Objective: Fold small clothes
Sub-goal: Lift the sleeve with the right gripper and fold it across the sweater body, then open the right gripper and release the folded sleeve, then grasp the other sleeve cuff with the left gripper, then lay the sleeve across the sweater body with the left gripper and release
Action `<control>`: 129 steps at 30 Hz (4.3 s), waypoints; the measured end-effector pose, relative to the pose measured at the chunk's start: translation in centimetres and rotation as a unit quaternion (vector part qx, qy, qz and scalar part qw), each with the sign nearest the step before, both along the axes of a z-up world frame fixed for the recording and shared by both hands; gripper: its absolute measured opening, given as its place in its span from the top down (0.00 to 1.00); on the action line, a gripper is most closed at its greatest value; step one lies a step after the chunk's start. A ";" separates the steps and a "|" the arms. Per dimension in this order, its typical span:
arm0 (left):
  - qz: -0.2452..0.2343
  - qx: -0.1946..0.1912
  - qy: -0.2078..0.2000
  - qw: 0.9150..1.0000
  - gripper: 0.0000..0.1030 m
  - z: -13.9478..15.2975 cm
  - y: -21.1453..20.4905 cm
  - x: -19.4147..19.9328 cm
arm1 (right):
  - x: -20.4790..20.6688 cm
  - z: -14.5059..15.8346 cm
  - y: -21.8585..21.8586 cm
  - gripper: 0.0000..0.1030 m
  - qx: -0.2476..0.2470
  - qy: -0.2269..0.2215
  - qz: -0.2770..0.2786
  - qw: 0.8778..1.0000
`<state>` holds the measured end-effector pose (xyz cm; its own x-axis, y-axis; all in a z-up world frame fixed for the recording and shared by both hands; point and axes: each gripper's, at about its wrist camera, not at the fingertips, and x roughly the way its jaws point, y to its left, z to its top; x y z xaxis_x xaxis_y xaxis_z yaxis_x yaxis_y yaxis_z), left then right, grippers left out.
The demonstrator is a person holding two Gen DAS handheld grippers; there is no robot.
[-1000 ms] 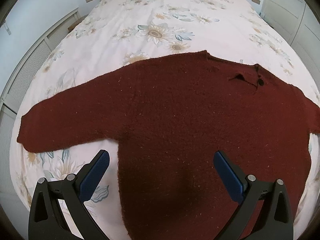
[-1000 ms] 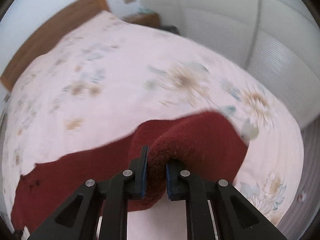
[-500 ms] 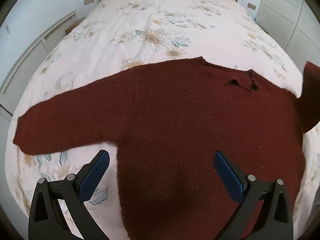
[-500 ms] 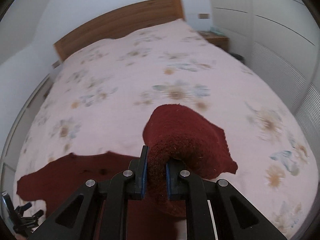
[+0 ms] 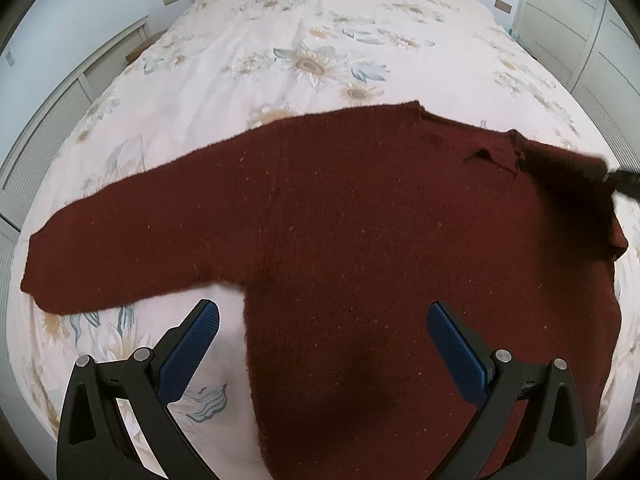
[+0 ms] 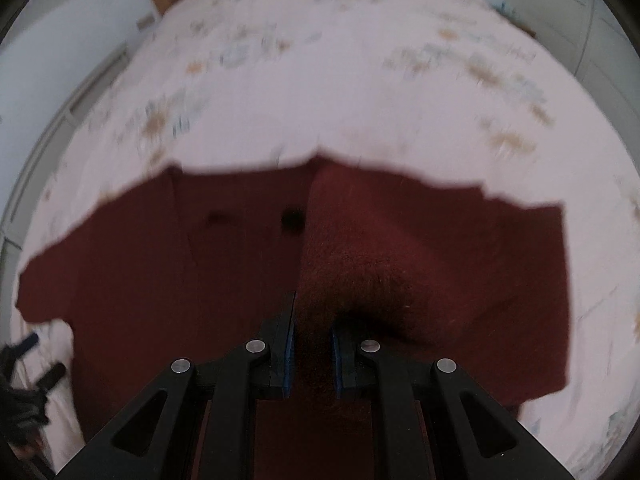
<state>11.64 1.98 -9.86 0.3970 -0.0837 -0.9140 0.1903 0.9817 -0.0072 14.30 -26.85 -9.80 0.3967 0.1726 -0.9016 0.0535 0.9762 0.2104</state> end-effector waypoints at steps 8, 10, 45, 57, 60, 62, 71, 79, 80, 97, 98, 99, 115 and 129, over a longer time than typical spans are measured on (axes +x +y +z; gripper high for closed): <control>0.000 0.011 0.013 1.000 0.01 -1.0 0.4 -0.2 | -0.8 -2.5 0.7 0.75 -0.022 0.027 0.019 0.999; 0.001 0.012 0.015 1.000 0.01 -1.2 0.4 0.0 | -1.0 -2.2 0.4 0.63 -0.033 0.025 0.017 0.999; -0.219 0.026 -0.030 0.975 0.01 0.8 -19.9 1.9 | -13.1 -1.8 -13.7 0.00 -0.066 0.023 -0.097 0.993; -0.325 0.091 -0.023 0.941 0.01 -1.7 -30.9 2.0 | -13.9 -3.3 -14.7 0.00 -0.044 0.032 -0.109 0.993; -0.338 0.109 -0.023 0.934 0.01 -2.6 -32.3 1.6 | -13.8 -3.7 -14.8 0.00 -0.039 0.035 -0.112 0.992; -0.340 0.122 -0.030 0.932 0.02 -3.0 -32.7 1.2 | -13.6 -4.0 -14.9 0.00 -0.036 0.036 -0.113 0.992; -0.352 0.153 0.000 0.923 0.41 -6.3 -35.4 2.1 | -13.5 -4.5 -15.2 0.00 -0.032 0.043 -0.114 0.992; -0.313 0.083 -0.007 0.946 0.87 -3.9 -33.1 3.0 | -12.5 -4.8 -15.2 0.00 -0.038 0.044 -0.119 0.991; -0.304 0.074 -0.010 0.950 0.87 -3.3 -32.1 3.1 | -12.1 -4.9 -15.2 0.00 -0.042 0.043 -0.121 0.991; -0.095 -0.040 -0.009 0.995 0.87 -0.4 -17.0 5.4 | -8.0 -5.5 -13.3 0.80 -0.025 0.034 -0.120 0.992; -0.083 -0.046 0.004 0.995 0.87 -1.1 -16.3 5.3 | -8.1 -5.6 -13.1 0.80 -0.028 0.036 -0.117 0.992; -0.074 -0.049 0.016 0.996 0.86 -1.6 -15.5 5.6 | -7.8 -5.5 -13.0 0.80 -0.029 0.038 -0.114 0.992; -0.025 -0.093 0.042 0.995 0.80 -2.3 -8.8 4.7 | -8.0 -5.2 -12.7 0.74 -0.026 0.062 -0.105 0.992; -0.008 -0.096 0.049 0.994 0.78 -0.4 -4.2 2.7 | -10.0 -3.4 -12.9 0.35 -0.056 0.073 -0.093 0.991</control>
<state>14.39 -2.22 -10.30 0.3035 -0.2669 -0.9147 0.1957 0.9570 -0.2143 4.26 -39.79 -13.18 0.2767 0.0038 -0.9610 0.2563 0.9635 0.0776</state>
